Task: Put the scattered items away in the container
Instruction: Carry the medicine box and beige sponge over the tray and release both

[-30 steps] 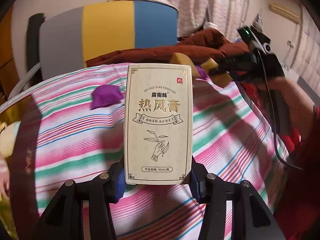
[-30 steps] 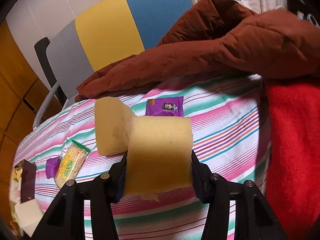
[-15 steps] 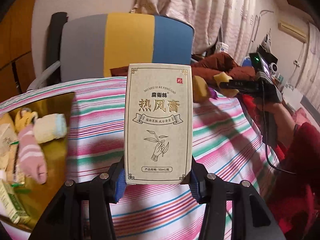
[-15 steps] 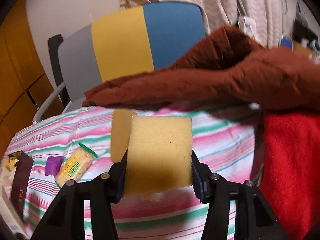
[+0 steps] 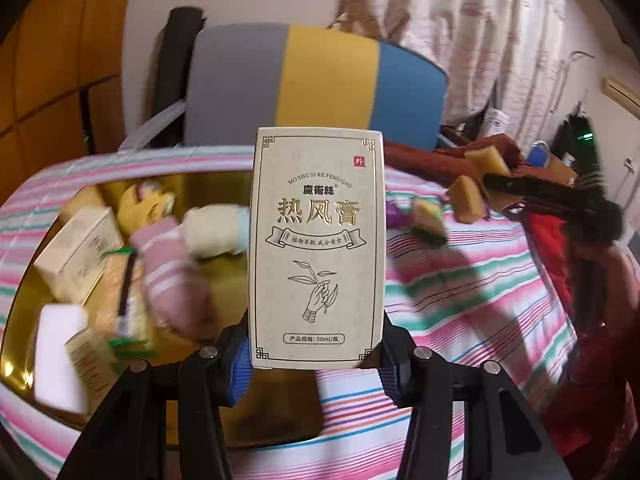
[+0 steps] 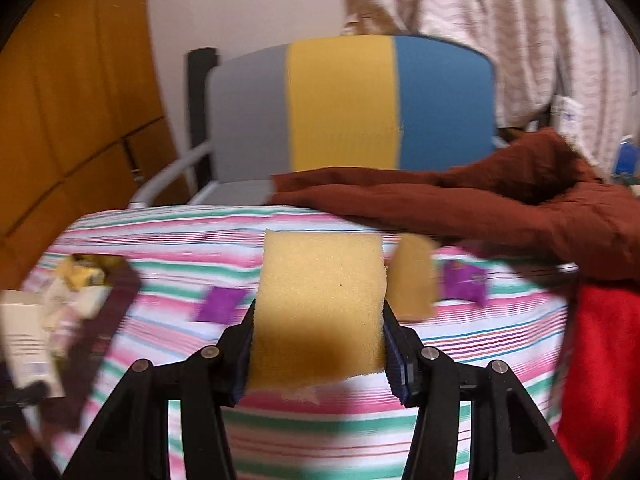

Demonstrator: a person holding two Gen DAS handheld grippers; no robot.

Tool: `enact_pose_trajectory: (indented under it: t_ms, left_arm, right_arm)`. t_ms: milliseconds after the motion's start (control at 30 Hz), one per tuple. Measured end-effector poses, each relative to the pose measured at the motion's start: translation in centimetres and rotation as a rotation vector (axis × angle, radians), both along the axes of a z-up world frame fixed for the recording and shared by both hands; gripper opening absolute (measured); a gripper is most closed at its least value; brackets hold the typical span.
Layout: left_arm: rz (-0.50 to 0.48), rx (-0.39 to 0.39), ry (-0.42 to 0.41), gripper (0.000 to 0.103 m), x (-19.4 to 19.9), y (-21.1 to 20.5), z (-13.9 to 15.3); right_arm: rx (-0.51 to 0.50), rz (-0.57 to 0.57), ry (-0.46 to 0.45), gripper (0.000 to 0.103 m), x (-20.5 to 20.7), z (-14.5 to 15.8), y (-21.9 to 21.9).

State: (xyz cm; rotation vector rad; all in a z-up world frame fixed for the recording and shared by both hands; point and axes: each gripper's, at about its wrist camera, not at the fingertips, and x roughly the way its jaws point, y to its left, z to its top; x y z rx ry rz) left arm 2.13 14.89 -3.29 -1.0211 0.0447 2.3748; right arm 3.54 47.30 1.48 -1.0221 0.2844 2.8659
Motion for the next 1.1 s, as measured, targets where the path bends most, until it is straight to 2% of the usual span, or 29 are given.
enact_pose_trajectory:
  t_ms: [167, 300, 433, 500, 567, 767, 800, 1000, 1100]
  left_arm:
    - [0.053, -0.014, -0.055, 0.051, -1.0, -3.1, -1.0]
    - [0.050, -0.036, -0.113, 0.051, -1.5, -5.0, -1.8]
    - [0.021, -0.038, -0.204, 0.051, -2.0, -6.0, -2.7]
    - [0.013, -0.075, -0.226, 0.051, -2.1, -6.3, -3.2]
    - [0.007, -0.109, -0.242, 0.051, -2.2, -6.3, -3.7]
    - [0.040, -0.118, -0.254, 0.052, -1.9, -7.3, -3.9]
    - [0.048, -0.116, -0.253, 0.052, -1.8, -7.4, -3.9]
    - [0.069, -0.052, -0.259, 0.054, -1.0, -8.5, -3.5]
    - [0.077, -0.024, -0.262, 0.055, -1.0, -8.7, -3.0]
  right_arm:
    - [-0.052, 0.157, -0.003, 0.054, -0.8, 0.7, -8.2]
    - [-0.084, 0.251, -0.028, 0.054, -1.7, 0.2, -14.3]
    - [-0.163, 0.281, -0.059, 0.054, -2.3, -1.0, -18.2]
    - [-0.197, 0.287, -0.079, 0.054, -2.8, -1.8, -19.7]
    - [-0.216, 0.289, -0.103, 0.054, -3.3, -2.6, -21.0]
    - [-0.215, 0.283, -0.132, 0.057, -4.9, -3.4, -22.9]
    - [-0.212, 0.275, -0.138, 0.063, -5.2, -3.6, -23.3]
    - [-0.233, 0.263, -0.115, 0.078, -5.3, -3.3, -23.5]
    - [-0.220, 0.262, -0.099, 0.078, -4.6, -2.9, -23.4]
